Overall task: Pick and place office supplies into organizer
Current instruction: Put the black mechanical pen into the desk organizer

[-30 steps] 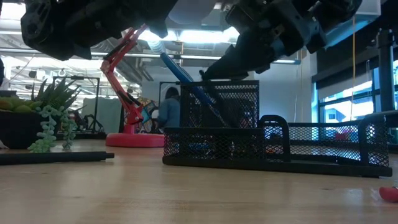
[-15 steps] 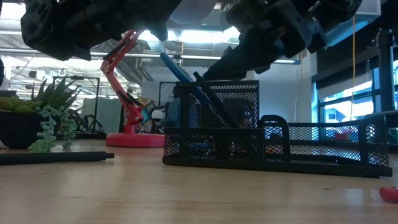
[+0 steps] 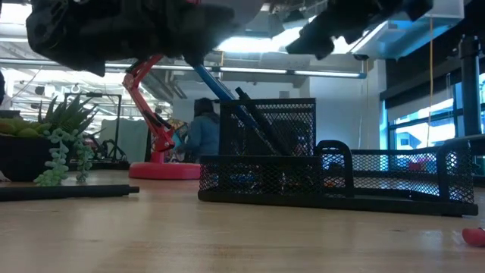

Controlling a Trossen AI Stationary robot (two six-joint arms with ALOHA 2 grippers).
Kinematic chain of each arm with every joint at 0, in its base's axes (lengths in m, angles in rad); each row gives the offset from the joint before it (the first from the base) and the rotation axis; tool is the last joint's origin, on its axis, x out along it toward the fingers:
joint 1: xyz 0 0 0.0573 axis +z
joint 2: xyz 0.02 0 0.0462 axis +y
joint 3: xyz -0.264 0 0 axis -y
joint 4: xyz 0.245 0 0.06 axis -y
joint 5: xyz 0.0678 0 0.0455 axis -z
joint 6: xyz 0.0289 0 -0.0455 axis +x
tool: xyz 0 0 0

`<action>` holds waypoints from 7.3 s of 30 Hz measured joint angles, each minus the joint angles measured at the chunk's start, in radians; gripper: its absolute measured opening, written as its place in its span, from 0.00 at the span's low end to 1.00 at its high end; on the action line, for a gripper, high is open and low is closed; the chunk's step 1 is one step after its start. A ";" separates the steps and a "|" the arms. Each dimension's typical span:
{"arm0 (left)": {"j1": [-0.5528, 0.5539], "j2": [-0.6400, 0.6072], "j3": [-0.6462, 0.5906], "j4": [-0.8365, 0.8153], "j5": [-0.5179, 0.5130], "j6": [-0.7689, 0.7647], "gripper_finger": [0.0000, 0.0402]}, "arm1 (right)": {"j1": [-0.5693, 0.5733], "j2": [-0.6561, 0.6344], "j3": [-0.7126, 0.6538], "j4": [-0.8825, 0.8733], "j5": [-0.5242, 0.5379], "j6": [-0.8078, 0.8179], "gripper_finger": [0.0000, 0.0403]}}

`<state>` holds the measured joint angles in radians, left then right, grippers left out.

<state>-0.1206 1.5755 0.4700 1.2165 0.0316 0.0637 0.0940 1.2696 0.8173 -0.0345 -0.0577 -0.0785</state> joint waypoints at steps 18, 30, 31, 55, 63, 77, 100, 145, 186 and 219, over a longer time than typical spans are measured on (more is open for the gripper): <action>-0.262 -0.316 0.344 -1.315 -0.454 -0.335 0.37 | -0.001 -0.037 -0.129 -0.050 0.101 0.050 0.59; -0.329 -0.169 0.454 -1.652 -0.248 -0.788 0.37 | -0.049 -0.037 -0.131 -0.040 0.102 0.050 0.59; -0.335 -0.150 0.471 -1.682 -0.225 -0.811 0.37 | -0.053 -0.037 -0.131 -0.039 0.102 0.049 0.59; -0.347 0.301 0.694 -2.027 0.110 -1.143 0.37 | -0.072 -0.037 -0.131 -0.028 0.101 0.049 0.59; -0.332 0.361 0.701 -2.054 0.176 -1.137 0.31 | -0.072 -0.037 -0.131 -0.027 0.101 0.048 0.59; -0.314 0.365 0.699 -2.097 0.180 -1.177 0.13 | -0.072 -0.037 -0.131 -0.021 0.101 0.044 0.59; -0.296 0.339 0.721 -2.125 0.149 -1.006 0.07 | -0.072 -0.037 -0.131 -0.021 0.101 0.018 0.59; -0.262 -0.041 0.733 -1.594 -0.310 -0.053 0.07 | -0.030 -0.036 -0.130 0.214 0.079 -0.023 0.59; -0.112 -0.041 0.731 -1.398 -0.171 0.133 0.07 | 0.117 0.140 -0.105 0.855 -0.200 -0.140 0.53; -0.114 -0.040 0.731 -1.439 -0.149 0.081 0.17 | 0.105 0.175 -0.077 0.834 -0.203 -0.126 0.10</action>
<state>-0.2345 1.5357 1.2007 -0.2224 -0.1178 0.1450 0.1986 1.4442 0.7405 0.7990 -0.2608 -0.2040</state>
